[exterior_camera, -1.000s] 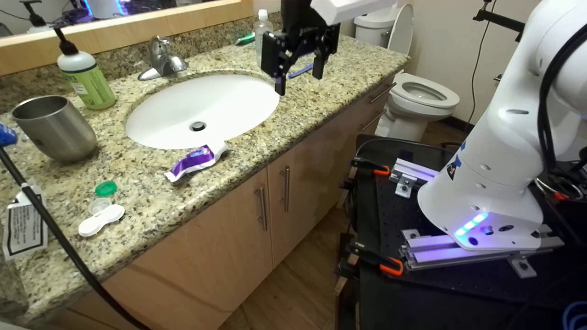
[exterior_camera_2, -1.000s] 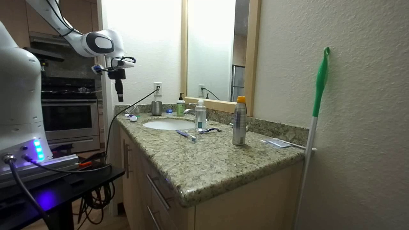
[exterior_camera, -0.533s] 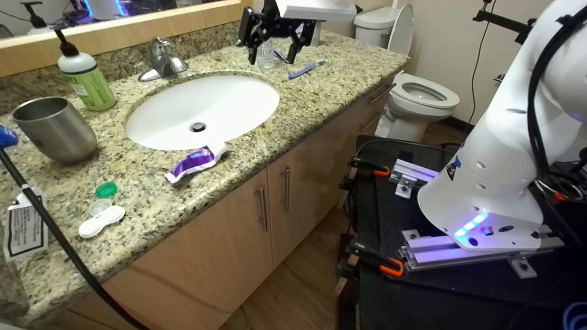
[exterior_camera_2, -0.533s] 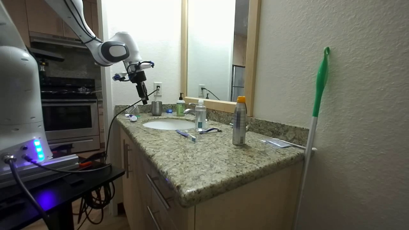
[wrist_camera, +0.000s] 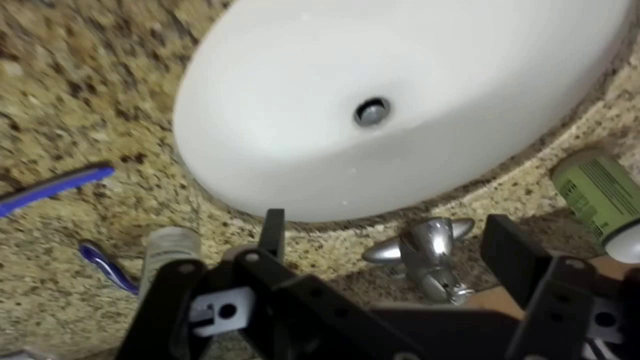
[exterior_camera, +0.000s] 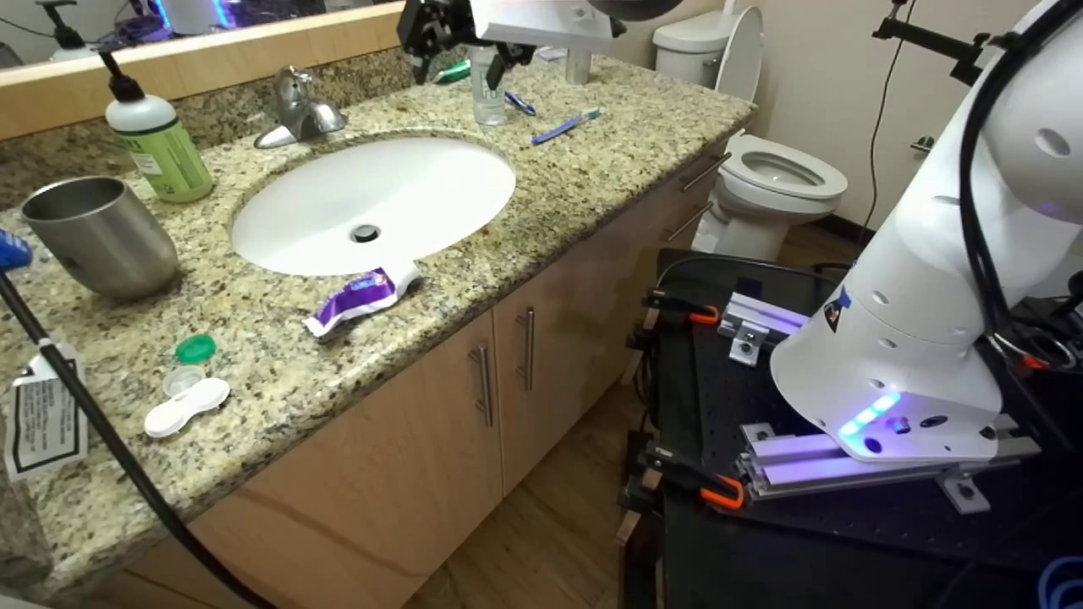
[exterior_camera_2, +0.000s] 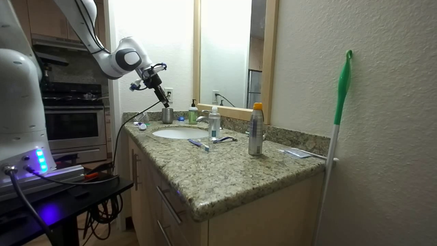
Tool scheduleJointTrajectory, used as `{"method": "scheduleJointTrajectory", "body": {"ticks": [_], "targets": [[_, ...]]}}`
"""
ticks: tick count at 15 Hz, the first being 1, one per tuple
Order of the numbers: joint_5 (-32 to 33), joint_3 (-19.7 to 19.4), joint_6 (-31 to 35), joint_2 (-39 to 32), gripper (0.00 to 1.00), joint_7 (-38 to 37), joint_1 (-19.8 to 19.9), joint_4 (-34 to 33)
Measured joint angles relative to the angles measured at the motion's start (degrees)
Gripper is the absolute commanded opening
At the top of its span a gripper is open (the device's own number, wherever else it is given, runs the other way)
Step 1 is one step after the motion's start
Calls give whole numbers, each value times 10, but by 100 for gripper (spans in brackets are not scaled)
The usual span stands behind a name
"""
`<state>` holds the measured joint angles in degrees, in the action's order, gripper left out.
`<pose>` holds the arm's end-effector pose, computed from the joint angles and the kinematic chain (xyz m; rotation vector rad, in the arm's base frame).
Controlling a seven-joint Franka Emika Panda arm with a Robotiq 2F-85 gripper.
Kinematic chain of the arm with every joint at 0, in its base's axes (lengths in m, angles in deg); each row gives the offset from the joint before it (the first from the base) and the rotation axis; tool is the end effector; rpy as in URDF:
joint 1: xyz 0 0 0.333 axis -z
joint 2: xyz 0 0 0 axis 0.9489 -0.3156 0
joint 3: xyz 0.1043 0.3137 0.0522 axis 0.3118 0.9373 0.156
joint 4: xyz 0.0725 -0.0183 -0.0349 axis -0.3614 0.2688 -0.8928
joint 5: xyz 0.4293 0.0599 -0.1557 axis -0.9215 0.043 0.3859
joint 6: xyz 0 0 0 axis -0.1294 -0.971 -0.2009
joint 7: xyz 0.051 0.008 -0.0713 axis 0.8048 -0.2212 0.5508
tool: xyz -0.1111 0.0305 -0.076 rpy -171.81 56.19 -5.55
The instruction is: Open the tap
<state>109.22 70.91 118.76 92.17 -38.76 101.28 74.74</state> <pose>0.4702 -0.1748 0.2948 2.7029 -1.2511 0.8990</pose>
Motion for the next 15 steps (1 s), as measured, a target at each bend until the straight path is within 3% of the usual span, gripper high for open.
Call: {"method": "scheduleJointTrajectory", "body": {"ticks": [2, 4, 7, 12, 15], "targets": [[101, 55, 58, -42, 100, -58, 86, -44], [195, 98, 74, -62, 100, -104, 165, -104], [293, 138, 69, -64, 100, -191, 231, -185], [299, 149, 60, -64, 100, -201, 236, -201], [259, 150, 57, -133, 100, -134, 206, -215]]}}
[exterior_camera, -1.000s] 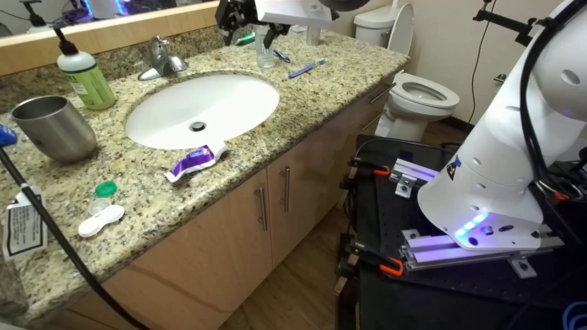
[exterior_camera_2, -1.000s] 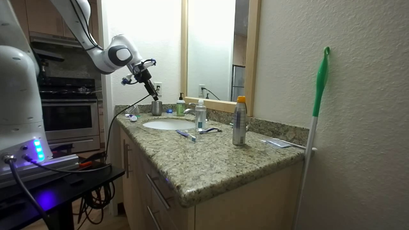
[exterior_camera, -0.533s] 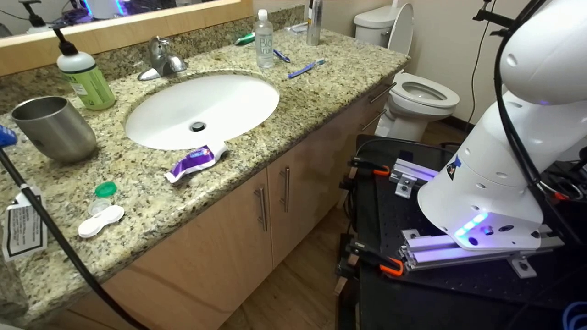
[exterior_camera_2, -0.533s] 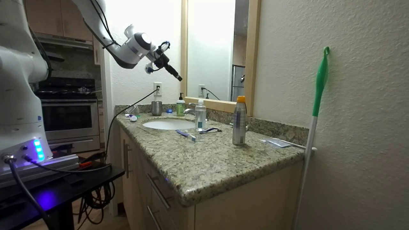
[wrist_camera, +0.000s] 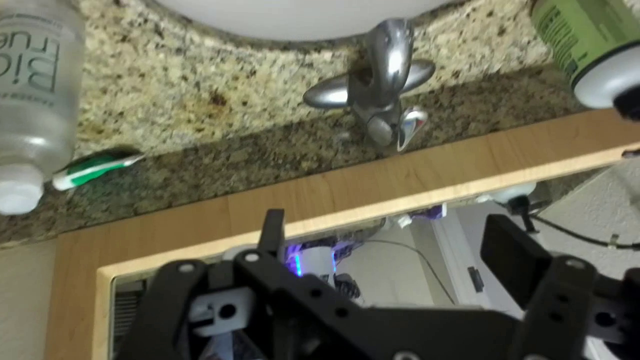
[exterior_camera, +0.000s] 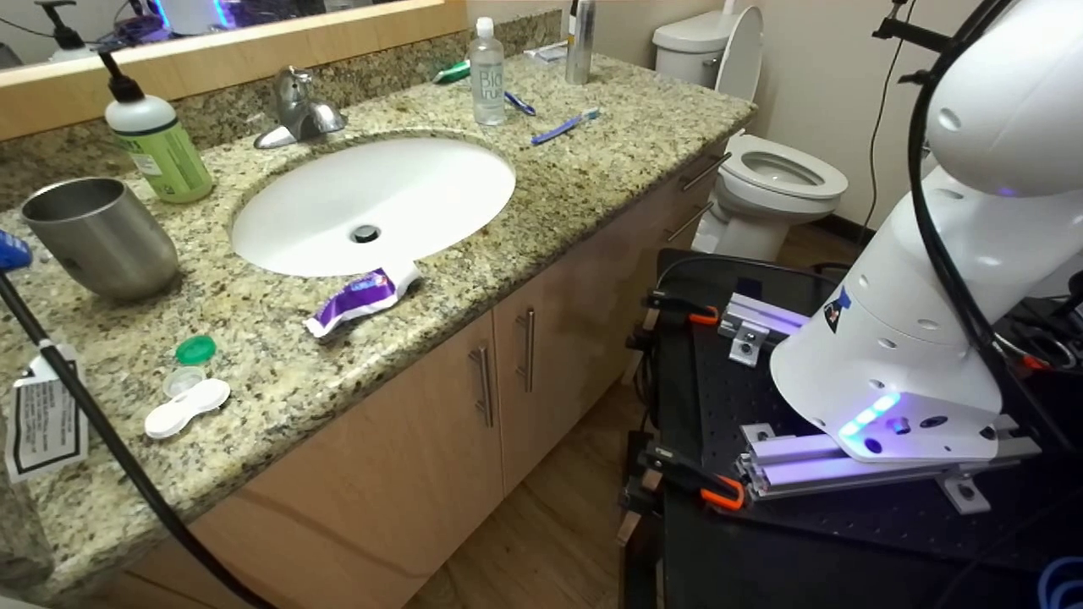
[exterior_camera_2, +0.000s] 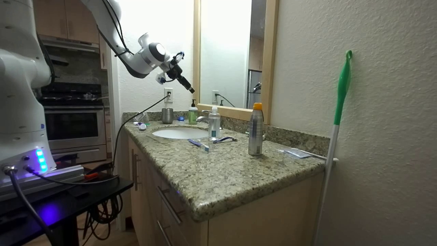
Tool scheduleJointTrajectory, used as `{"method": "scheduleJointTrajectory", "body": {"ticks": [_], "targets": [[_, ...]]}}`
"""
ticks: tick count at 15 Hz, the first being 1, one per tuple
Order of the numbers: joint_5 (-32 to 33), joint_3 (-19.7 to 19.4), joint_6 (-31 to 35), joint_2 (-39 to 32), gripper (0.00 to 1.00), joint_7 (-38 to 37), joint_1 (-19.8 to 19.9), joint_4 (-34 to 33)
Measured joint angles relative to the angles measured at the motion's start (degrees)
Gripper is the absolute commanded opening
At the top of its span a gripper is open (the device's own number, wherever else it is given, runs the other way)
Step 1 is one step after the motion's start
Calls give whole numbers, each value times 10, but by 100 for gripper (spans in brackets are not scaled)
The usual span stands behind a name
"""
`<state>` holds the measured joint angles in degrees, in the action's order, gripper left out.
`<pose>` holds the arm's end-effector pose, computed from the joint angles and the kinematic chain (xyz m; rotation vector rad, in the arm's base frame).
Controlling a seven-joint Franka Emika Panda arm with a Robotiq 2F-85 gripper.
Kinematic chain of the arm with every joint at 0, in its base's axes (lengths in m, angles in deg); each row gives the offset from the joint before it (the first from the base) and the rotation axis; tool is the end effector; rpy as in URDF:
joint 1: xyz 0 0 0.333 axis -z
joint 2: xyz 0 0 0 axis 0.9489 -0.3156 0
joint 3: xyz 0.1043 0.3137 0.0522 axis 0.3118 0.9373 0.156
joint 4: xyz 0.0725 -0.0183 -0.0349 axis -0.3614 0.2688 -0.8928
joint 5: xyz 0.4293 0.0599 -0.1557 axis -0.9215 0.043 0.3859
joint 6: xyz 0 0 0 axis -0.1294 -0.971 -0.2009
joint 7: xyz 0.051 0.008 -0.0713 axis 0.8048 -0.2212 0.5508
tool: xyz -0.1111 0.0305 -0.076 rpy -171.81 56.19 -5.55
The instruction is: Open the tap
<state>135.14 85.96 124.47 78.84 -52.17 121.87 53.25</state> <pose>0.5713 -0.2394 0.3567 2.6291 -1.0163 1.2150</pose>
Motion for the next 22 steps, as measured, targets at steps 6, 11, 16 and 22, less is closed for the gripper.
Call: {"method": "scheduleJointTrajectory", "body": {"ticks": [6, 11, 16, 22], "targets": [[-130, 79, -144, -157, 100, 245, -11, -148], [-130, 80, -198, -156, 100, 256, -12, -199], [-36, 25, -191, -187, 100, 174, -51, -220], [71, -51, -159, -268, 100, 47, -123, -292]]}}
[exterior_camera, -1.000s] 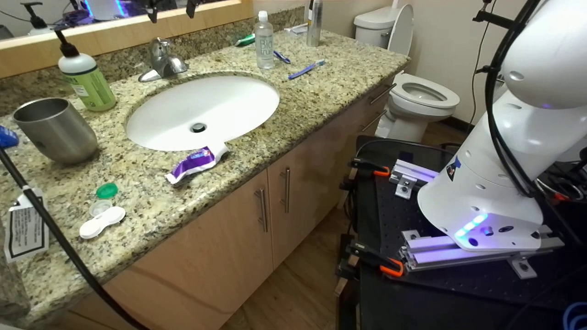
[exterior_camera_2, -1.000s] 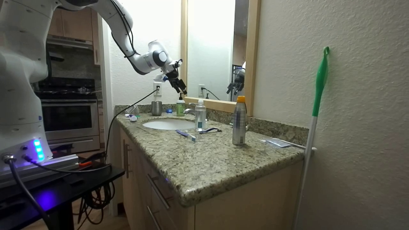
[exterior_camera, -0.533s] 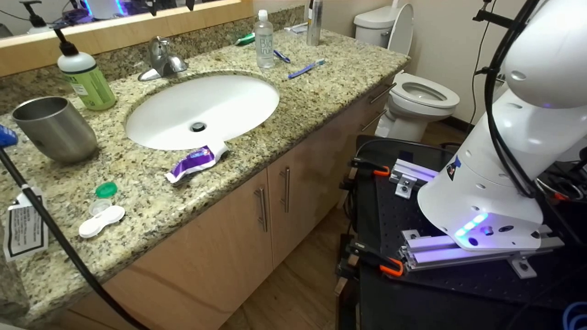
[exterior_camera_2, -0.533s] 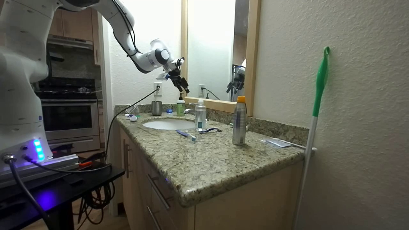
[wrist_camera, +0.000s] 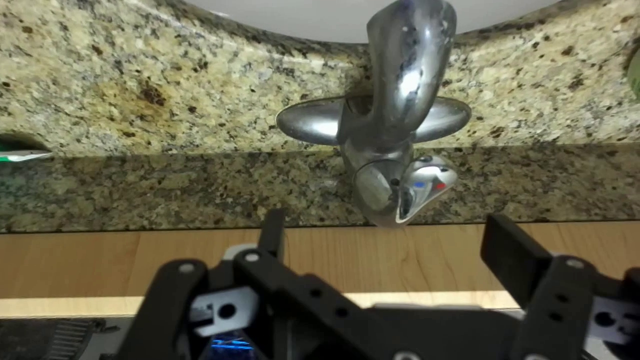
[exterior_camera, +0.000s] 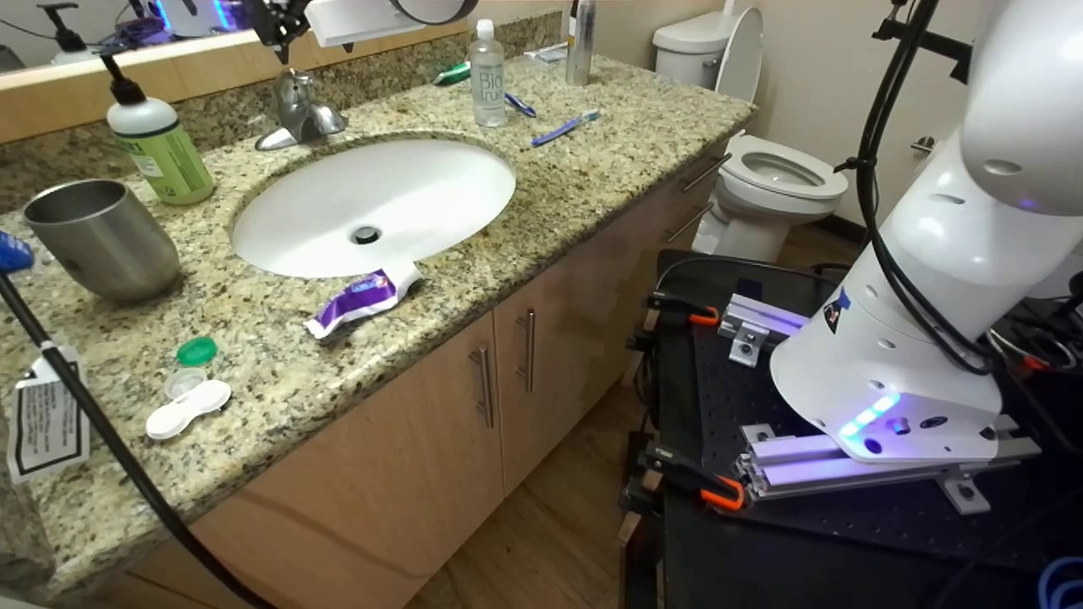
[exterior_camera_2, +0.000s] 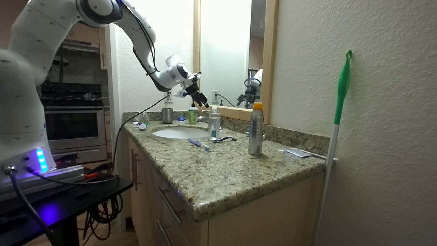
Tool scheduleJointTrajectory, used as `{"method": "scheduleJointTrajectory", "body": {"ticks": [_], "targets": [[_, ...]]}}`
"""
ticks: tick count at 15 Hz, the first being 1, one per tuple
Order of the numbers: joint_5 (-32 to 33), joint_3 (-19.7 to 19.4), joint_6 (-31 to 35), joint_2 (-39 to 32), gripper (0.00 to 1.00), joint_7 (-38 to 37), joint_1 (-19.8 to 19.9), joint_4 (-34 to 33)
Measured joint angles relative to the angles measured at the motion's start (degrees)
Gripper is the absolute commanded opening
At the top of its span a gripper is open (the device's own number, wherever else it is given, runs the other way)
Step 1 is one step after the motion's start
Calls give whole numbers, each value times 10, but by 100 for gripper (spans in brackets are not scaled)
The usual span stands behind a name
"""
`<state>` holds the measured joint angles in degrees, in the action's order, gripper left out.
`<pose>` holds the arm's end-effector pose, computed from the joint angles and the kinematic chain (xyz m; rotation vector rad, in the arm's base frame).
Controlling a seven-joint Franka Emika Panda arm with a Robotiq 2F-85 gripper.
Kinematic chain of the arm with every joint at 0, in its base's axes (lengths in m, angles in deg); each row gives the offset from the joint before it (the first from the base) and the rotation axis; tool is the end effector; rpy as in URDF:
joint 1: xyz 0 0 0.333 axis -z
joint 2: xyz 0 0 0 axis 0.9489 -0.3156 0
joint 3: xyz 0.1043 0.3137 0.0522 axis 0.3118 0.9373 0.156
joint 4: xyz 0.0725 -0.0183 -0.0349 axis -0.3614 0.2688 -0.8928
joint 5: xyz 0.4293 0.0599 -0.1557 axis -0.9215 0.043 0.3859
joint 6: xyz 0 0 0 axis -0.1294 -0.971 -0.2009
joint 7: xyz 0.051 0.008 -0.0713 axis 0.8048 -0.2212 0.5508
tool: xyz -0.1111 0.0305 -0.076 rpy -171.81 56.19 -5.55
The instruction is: Open the tap
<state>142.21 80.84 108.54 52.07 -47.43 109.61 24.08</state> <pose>0.7169 -0.2614 0.2793 2.6748 -0.7998 0.9774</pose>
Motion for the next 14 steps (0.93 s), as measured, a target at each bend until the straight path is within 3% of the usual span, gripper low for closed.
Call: {"method": "scheduleJointTrajectory", "body": {"ticks": [8, 9, 10, 14], "targets": [[1, -4, -1, -22, 100, -12, -13, -1], [1, -5, -1, -22, 93, -12, -14, -1], [1, -5, -1, -22, 72, -12, -14, -2], [0, -7, -1, -25, 45, -22, -14, -3]]}}
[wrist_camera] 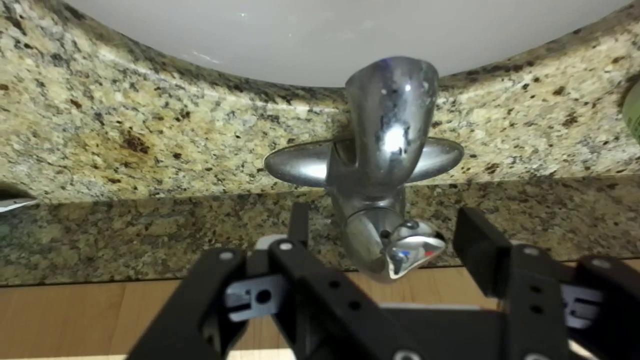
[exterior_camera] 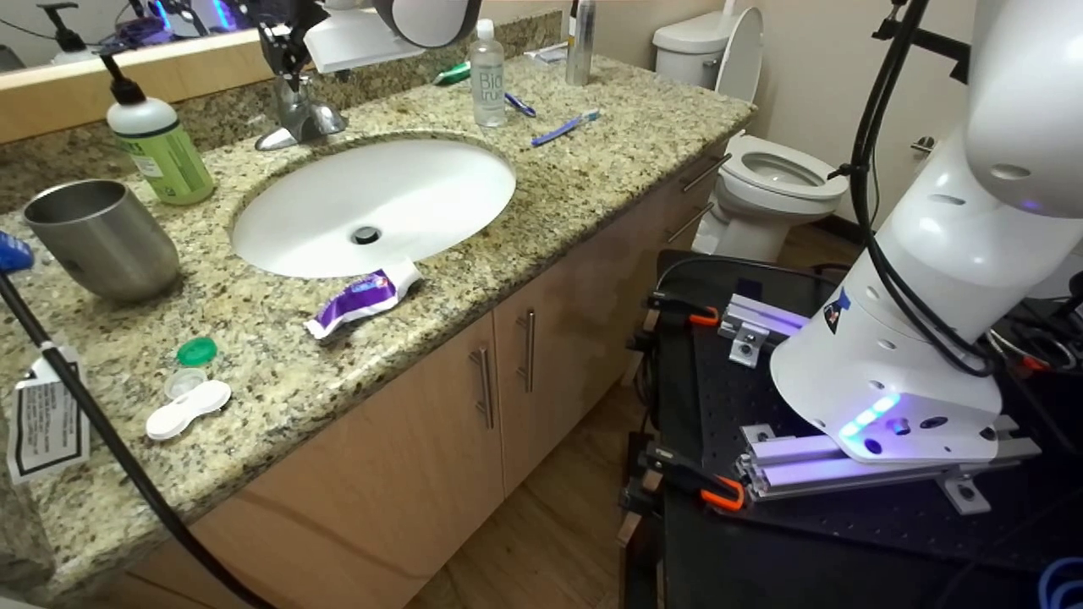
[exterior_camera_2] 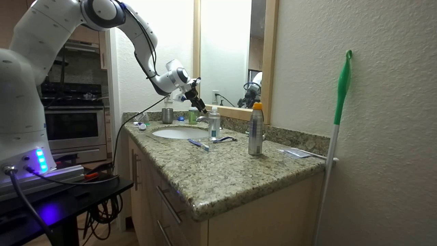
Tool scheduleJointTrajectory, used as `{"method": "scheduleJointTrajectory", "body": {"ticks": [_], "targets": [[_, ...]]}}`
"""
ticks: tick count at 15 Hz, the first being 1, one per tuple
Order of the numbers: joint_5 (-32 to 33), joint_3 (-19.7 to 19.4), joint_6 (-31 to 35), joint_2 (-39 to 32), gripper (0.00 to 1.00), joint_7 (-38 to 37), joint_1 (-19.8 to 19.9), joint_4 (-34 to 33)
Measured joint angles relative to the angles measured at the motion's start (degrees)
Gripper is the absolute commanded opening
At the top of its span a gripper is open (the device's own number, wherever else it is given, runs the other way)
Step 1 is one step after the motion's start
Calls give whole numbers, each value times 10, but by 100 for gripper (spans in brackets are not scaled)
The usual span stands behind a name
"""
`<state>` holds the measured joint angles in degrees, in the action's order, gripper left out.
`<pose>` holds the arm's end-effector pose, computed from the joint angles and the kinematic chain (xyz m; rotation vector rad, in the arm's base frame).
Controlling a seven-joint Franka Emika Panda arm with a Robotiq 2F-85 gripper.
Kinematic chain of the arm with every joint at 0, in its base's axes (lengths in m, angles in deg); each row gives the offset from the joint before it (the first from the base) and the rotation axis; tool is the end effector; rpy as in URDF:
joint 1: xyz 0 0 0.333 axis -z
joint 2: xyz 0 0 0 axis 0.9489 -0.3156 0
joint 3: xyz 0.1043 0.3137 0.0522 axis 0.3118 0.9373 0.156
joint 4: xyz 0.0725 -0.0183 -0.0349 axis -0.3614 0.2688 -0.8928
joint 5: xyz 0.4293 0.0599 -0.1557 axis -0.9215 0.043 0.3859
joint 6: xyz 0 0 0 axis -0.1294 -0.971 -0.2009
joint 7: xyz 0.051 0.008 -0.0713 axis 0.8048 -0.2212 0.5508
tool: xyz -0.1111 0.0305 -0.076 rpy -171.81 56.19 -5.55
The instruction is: Open the tap
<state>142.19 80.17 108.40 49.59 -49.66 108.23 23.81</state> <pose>0.7190 -0.2510 0.2486 2.7021 -0.8467 0.9347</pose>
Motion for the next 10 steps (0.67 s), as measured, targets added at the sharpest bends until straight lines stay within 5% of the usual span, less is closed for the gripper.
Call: {"method": "scheduleJointTrajectory", "body": {"ticks": [6, 10], "targets": [[-1, 4, 14, -7, 4, -17, -2, -3], [1, 0, 29, -7, 7, -40, -3, -4]]}}
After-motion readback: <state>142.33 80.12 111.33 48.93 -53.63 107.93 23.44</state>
